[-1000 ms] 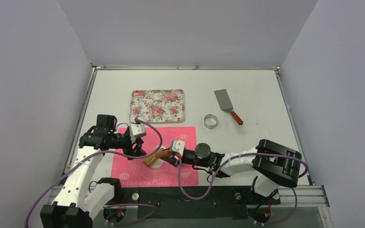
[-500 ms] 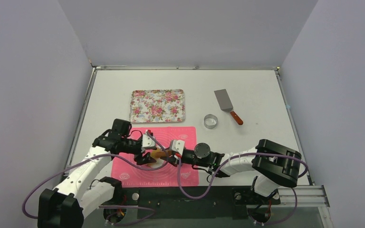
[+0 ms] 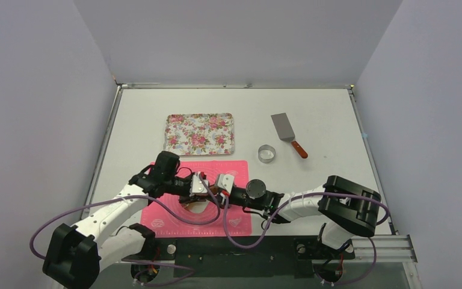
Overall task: Roll out the dumpling wrappers from the dough
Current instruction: Flatten out the dough on the work surface.
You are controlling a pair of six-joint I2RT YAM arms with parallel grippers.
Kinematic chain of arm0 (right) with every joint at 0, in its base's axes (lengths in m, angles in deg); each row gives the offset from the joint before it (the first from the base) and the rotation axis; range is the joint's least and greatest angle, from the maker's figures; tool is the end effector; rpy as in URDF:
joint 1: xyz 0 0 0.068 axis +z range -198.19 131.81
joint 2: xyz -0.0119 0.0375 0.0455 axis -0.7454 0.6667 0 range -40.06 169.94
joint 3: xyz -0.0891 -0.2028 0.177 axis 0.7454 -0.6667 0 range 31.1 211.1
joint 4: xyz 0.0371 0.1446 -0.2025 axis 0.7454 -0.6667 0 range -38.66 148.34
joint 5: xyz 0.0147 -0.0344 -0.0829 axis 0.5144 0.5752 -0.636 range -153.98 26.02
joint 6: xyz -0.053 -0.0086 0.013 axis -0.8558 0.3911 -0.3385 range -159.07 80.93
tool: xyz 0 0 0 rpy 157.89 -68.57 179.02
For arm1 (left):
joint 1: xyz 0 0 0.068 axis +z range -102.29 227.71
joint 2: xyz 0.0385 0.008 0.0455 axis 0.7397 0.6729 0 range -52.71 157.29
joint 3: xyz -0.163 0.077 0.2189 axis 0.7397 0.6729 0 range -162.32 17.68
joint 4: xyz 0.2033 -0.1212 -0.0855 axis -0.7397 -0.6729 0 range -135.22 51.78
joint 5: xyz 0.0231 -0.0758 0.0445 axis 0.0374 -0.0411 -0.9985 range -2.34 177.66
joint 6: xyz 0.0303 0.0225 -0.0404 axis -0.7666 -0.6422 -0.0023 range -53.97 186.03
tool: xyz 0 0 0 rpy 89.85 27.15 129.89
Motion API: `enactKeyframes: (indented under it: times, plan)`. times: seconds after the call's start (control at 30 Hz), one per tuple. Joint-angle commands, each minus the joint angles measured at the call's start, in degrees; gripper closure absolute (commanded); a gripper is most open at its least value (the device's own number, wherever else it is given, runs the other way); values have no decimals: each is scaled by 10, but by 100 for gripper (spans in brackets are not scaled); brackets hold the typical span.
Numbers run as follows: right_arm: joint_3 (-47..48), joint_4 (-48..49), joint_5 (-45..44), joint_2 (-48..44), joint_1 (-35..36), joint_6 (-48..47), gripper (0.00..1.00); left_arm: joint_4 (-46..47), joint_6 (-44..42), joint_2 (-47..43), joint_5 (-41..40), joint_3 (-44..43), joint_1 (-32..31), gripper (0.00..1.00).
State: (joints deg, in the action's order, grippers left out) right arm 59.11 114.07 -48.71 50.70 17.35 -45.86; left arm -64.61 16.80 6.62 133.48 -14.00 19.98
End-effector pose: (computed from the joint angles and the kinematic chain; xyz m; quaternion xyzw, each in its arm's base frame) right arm 0.1127 0.2715 0.1942 -0.5092 0.5474 0.4088 0.5234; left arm 0.1415 -0.1048 0.2133 0.6392 0.6111 -0.3107 0.3484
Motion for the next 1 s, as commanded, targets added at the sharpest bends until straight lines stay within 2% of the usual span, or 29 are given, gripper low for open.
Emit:
enactKeyframes:
  times: [0.0, 0.03, 0.07, 0.27, 0.37, 0.43, 0.5, 0.67, 0.8, 0.9, 0.97]
  plan:
    - [10, -7, -7, 6, -4, 3, 100, 40, -4, 2, 4, 0, -7, 88]
    - [10, -6, -7, 6, -4, 4, 100, 39, -5, 2, 3, 0, -8, 98]
    - [11, -5, -8, 6, -4, 6, 100, 40, -5, 1, 2, 0, -10, 100]
    - [20, -21, -8, -10, -4, 32, 100, 33, -12, 0, 2, 0, -13, 100]
    - [51, -95, -9, -37, -7, 85, 73, 34, -12, -2, 0, 1, -15, 100]
    - [75, -162, -9, -60, -7, 116, 62, 36, -11, -3, -1, 0, -16, 100]
    - [85, -207, -7, -82, -8, 131, 56, 37, -10, -5, 0, 0, -17, 100]
    - [69, -236, -9, -134, -8, 140, 51, 40, -9, -7, 3, 4, -18, 100]
    - [82, -276, -11, -130, -8, 149, 47, 41, -7, -8, -1, 4, -19, 100]
    - [113, -314, -8, -125, -11, 171, 27, 41, -7, -8, -3, 3, -19, 100]
    - [144, -377, -12, -119, -13, 186, 21, 41, -6, -8, -3, 2, -19, 100]
